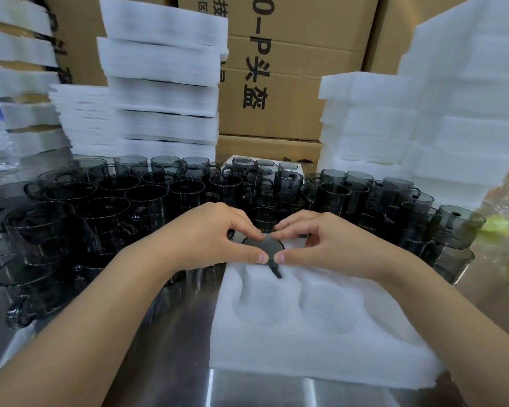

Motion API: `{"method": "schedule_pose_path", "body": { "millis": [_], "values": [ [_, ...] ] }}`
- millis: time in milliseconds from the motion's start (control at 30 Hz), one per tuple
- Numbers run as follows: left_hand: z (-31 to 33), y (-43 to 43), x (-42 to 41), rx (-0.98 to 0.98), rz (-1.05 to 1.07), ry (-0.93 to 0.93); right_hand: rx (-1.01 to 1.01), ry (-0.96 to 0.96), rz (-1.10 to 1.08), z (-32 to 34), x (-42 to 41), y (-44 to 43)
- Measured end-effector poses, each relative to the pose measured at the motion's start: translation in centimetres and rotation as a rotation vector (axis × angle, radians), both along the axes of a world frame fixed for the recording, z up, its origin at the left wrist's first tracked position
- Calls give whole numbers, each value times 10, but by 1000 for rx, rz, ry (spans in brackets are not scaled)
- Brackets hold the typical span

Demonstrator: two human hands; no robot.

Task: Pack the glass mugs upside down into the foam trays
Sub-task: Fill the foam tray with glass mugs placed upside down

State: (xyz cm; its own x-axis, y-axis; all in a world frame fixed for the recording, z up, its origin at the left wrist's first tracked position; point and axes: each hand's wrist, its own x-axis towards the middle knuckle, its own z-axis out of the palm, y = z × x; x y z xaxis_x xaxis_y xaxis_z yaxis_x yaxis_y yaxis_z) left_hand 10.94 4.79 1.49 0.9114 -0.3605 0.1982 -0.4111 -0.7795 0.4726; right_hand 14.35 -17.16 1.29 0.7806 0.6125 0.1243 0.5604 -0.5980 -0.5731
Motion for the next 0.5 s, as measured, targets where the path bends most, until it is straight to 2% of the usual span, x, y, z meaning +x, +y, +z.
{"method": "schedule_pose_path", "body": {
  "millis": [100, 167, 233, 300, 367, 500],
  "values": [
    [-3, -2, -2, -24, 17, -18, 32, -53, -1, -4, -5, 1],
    [-5, -4, -3, -34, 23, -53, 185, -177, -68, -4, -6, 2],
    [-7, -7, -5, -30, 33, -90, 401, -348, -230, -1, -1, -2],
    [-8, -10, -6, -9, 46, -122, 507, -439, -445, 3, 5, -9],
    [-8, -11, -6, 9, 59, -151, 422, -395, -577, 3, 11, -16],
    [-9, -13, -6, 26, 78, -182, 131, -222, -603, -5, 24, -22]
  ]
}}
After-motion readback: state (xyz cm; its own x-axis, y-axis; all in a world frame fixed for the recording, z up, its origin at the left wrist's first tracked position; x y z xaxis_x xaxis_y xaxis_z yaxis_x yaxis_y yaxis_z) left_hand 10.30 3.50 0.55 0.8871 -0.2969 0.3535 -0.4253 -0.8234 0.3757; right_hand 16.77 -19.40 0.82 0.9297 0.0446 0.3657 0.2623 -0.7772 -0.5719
